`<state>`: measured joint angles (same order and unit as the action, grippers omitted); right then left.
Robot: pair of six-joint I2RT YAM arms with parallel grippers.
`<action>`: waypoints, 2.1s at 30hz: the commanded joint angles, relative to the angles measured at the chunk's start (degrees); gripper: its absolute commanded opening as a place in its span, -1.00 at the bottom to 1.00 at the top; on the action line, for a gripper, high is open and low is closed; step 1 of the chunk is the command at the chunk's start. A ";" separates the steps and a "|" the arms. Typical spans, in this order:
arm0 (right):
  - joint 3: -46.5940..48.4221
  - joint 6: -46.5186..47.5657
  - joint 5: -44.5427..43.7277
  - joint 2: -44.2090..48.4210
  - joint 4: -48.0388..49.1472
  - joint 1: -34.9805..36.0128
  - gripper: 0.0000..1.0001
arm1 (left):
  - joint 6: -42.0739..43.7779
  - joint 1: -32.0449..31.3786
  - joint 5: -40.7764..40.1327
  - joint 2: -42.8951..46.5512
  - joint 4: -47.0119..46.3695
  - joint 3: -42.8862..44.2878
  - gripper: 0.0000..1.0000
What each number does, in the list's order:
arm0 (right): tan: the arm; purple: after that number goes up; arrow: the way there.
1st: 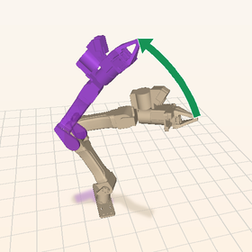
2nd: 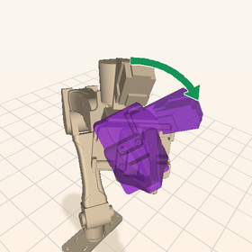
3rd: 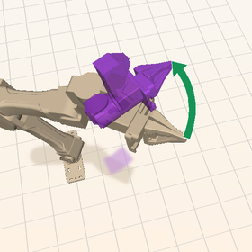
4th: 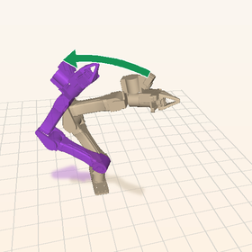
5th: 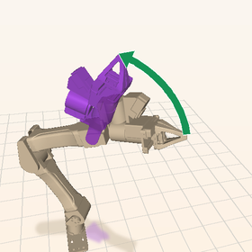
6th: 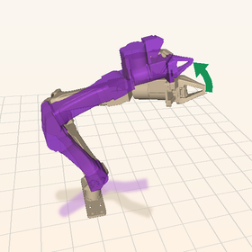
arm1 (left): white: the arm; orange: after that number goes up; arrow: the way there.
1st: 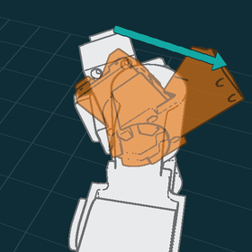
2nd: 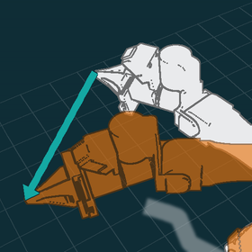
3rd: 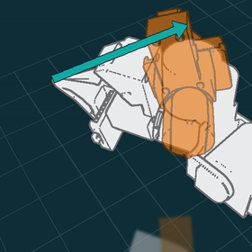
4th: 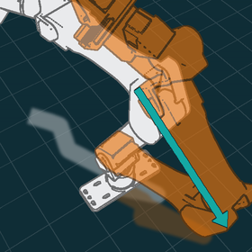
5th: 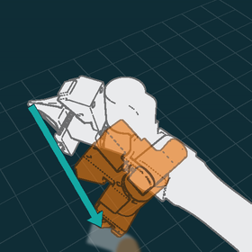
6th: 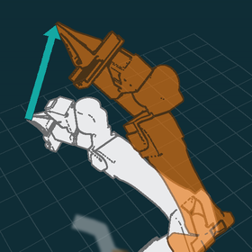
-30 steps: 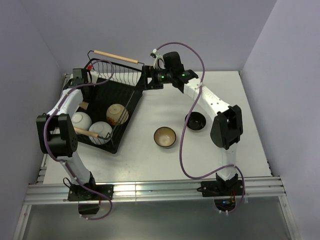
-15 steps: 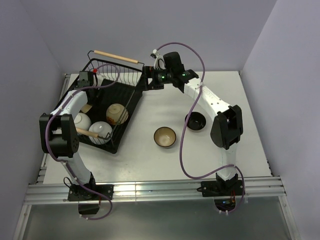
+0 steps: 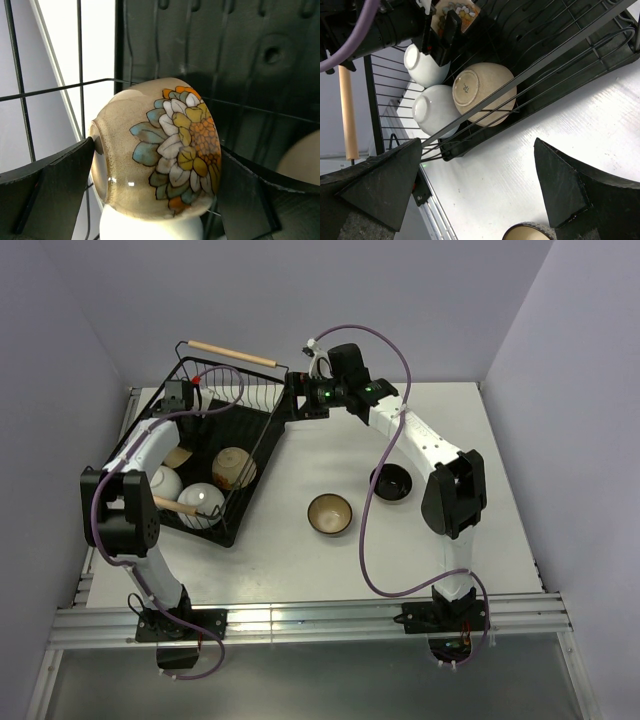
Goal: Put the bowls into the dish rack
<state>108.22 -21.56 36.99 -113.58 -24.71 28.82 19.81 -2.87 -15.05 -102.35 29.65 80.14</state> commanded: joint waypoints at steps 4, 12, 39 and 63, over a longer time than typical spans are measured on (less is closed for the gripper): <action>1.46 1.08 0.62 3.98 0.54 -0.43 1.00 | -4.69 -2.75 4.68 3.91 4.54 4.59 0.99; -0.21 2.40 0.01 5.56 0.19 -0.52 1.00 | -6.72 -2.93 5.99 4.70 6.38 6.43 0.99; -18.04 23.03 -7.79 25.33 -22.47 -22.31 0.99 | -16.30 2.52 48.18 26.14 1.90 6.61 0.99; -24.73 28.06 -20.55 14.98 -22.05 -1.75 0.57 | -18.14 8.50 61.98 35.99 7.62 -6.66 0.99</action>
<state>81.43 4.47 21.58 -94.28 -48.27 25.71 3.03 5.34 44.05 -69.04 37.91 73.65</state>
